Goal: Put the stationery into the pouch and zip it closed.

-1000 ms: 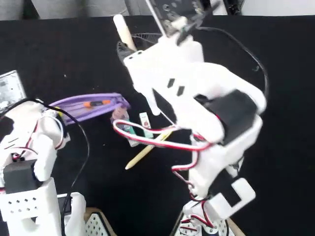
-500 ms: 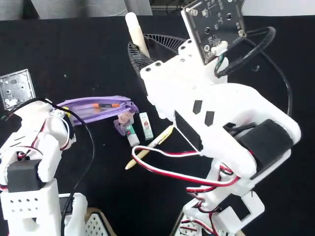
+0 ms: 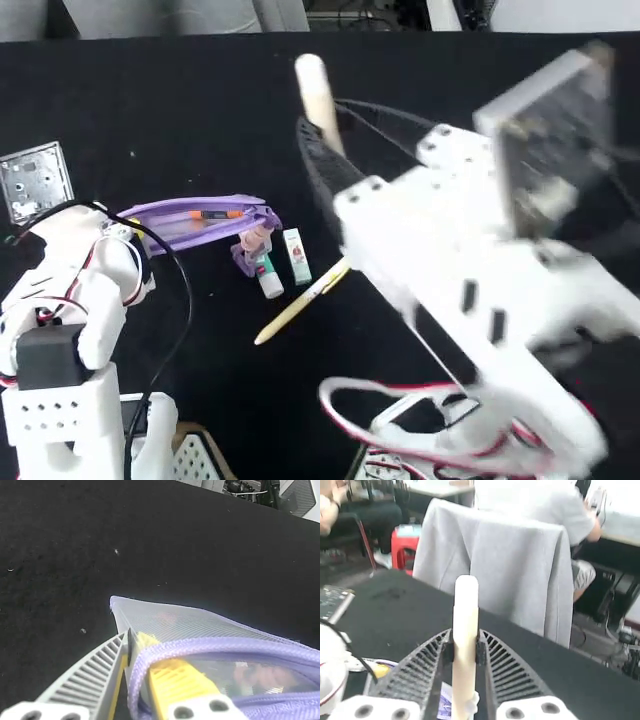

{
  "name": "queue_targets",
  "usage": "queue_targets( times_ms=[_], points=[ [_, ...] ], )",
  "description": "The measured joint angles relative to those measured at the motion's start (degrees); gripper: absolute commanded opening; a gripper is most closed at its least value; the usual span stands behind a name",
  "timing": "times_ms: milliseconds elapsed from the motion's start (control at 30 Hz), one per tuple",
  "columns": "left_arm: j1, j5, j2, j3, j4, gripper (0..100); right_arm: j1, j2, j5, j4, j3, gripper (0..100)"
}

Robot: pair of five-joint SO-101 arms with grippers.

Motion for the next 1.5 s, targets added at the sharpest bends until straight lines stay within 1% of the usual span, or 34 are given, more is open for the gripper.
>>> queue_targets(
  times_ms=[200, 400, 600, 733, 933, 1200, 1367, 1500],
  points=[
    [0.0, 0.0, 0.0, 0.0, 0.0, 3, 0.0, -0.09, 0.0, -8.44, 13.19, 1.1],
    [0.0, 0.0, 0.0, 0.26, -0.09, 3, -0.44, -0.09, 0.0, -14.24, 20.92, 1.1],
    [0.0, 0.0, -0.7, 1.67, -0.53, 3, -4.75, -0.09, 0.0, -20.31, 29.01, 1.1],
    [0.0, 0.0, -0.7, 1.67, -0.62, 3, -6.51, -1.58, 0.0, -27.6, 37.45, 1.1],
    [0.0, 0.0, -0.7, 1.67, -0.62, 3, -6.51, -10.46, -0.09, -44.48, 55.82, 1.1],
    [0.0, 0.0, -0.7, 1.67, -0.62, 3, -6.51, -28.04, -0.09, -74.11, 85.19, 1.1],
    [0.0, 0.0, -0.7, 1.85, -1.05, 3, -9.49, -38.24, -0.09, -91.16, 100.92, 1.1],
    [0.0, 0.0, -0.79, 3.08, -2.11, 3, -11.52, -42.02, -0.09, -99.6, 108.57, 1.1]
  ],
)
